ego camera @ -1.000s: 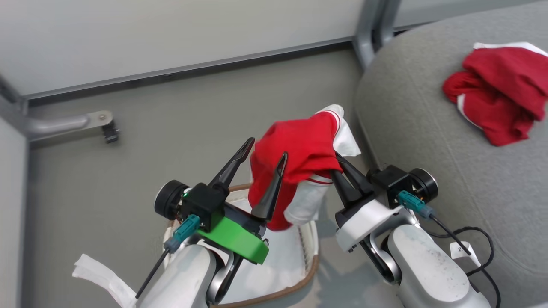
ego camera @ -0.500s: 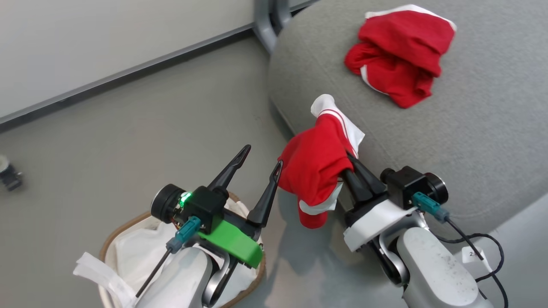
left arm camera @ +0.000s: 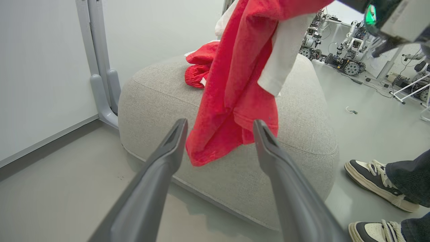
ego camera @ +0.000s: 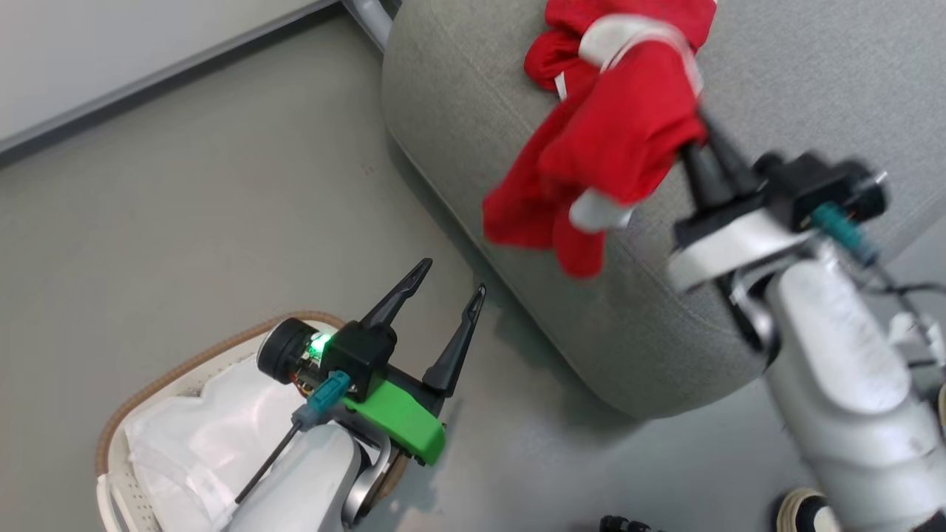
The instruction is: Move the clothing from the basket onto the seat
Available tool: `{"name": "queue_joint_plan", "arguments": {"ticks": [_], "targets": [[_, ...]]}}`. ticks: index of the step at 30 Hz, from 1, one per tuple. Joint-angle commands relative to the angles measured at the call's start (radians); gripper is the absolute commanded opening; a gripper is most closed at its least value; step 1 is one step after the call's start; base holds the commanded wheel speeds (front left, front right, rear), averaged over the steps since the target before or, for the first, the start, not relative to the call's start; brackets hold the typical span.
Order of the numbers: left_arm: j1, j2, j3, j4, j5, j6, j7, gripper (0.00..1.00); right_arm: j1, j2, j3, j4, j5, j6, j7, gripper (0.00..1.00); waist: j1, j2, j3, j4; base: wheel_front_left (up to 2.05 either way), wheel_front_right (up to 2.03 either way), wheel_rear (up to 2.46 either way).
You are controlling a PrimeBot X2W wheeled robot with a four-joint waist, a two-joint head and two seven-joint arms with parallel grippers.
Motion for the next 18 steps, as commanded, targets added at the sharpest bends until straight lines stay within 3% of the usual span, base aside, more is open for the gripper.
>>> {"name": "queue_joint_plan", "arguments": {"ticks": [1, 10, 18], "targets": [[-0.026, 0.018, -0.002, 0.003, -0.007, -0.004, -0.001, 1.0, -0.056, -0.028, -0.024, 0.003, -0.012, -0.001, -0.002, 0.0, 0.0, -0.0001, 0.046, 0.009, 0.0, 0.0, 0.0], [-0.049, 0.03, -0.014, 0.015, -0.009, -0.004, -0.001, 1.0, -0.323, -0.197, -0.155, 0.109, -0.088, -0.001, -0.002, 0.0, 0.0, -0.0001, 0.118, 0.085, 0.0, 0.0, 0.0], [-0.082, 0.032, -0.006, 0.011, -0.004, -0.004, -0.001, 1.0, -0.443, -0.283, -0.404, 0.339, -0.205, -0.001, -0.002, 0.0, 0.0, -0.0001, 0.176, 0.173, 0.0, 0.0, 0.0]]}}
